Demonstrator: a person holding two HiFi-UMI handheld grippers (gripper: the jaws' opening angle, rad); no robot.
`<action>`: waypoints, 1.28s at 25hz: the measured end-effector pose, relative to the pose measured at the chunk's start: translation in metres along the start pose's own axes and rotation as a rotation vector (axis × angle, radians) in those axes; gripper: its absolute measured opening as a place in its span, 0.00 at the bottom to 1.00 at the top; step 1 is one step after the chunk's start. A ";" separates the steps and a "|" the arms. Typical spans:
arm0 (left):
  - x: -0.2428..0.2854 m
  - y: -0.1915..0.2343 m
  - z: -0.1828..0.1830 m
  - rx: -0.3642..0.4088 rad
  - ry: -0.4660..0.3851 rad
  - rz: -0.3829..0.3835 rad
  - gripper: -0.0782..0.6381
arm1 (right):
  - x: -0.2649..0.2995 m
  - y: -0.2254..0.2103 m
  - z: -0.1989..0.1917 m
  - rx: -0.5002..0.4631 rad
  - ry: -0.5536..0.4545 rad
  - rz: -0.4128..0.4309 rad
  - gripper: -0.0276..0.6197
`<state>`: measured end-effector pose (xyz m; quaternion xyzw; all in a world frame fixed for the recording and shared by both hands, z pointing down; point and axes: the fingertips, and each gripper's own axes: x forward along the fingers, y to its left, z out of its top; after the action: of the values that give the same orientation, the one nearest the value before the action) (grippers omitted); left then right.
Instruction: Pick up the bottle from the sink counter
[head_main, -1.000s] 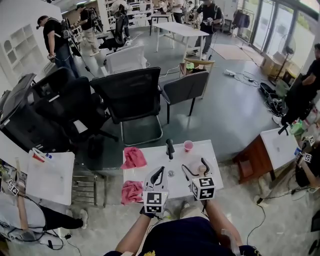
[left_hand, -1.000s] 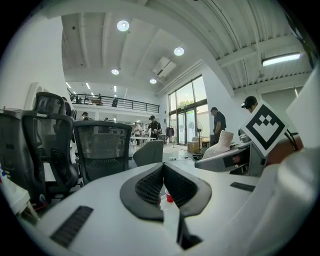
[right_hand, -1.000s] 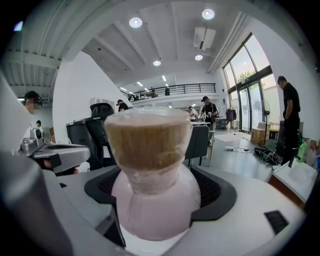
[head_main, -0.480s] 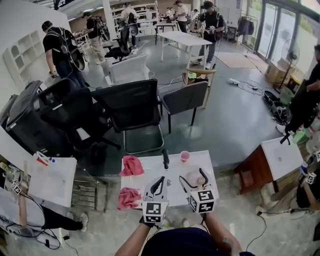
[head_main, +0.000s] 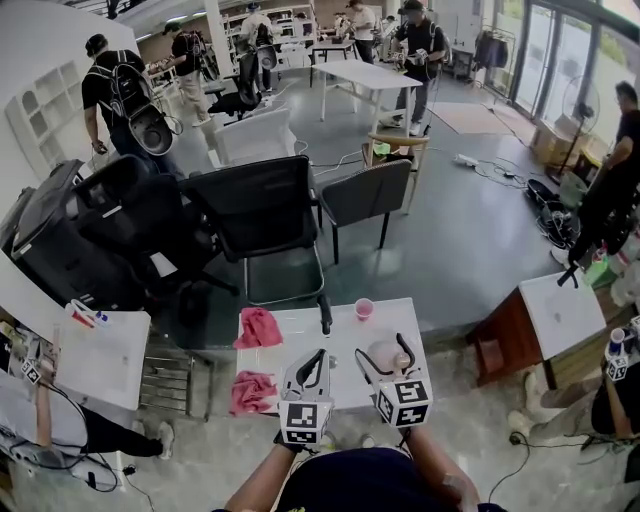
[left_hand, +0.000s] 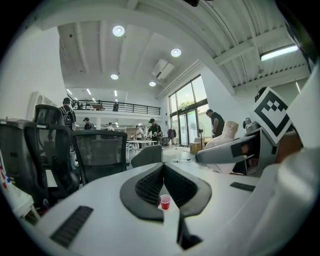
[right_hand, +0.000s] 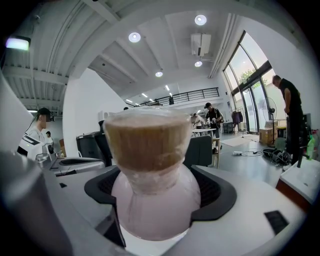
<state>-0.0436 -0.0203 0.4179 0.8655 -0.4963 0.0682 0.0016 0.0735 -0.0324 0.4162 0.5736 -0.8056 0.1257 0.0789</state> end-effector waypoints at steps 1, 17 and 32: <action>0.000 0.000 0.001 0.000 -0.002 0.002 0.13 | -0.001 0.000 0.002 -0.002 -0.006 -0.001 0.71; -0.003 0.019 0.011 0.003 -0.027 0.020 0.13 | 0.001 0.014 0.013 -0.019 -0.024 0.008 0.71; -0.004 0.028 0.014 0.012 -0.031 0.026 0.13 | -0.003 0.019 0.020 -0.024 -0.037 0.016 0.71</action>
<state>-0.0680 -0.0317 0.4013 0.8599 -0.5070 0.0579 -0.0122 0.0575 -0.0294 0.3939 0.5684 -0.8129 0.1059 0.0698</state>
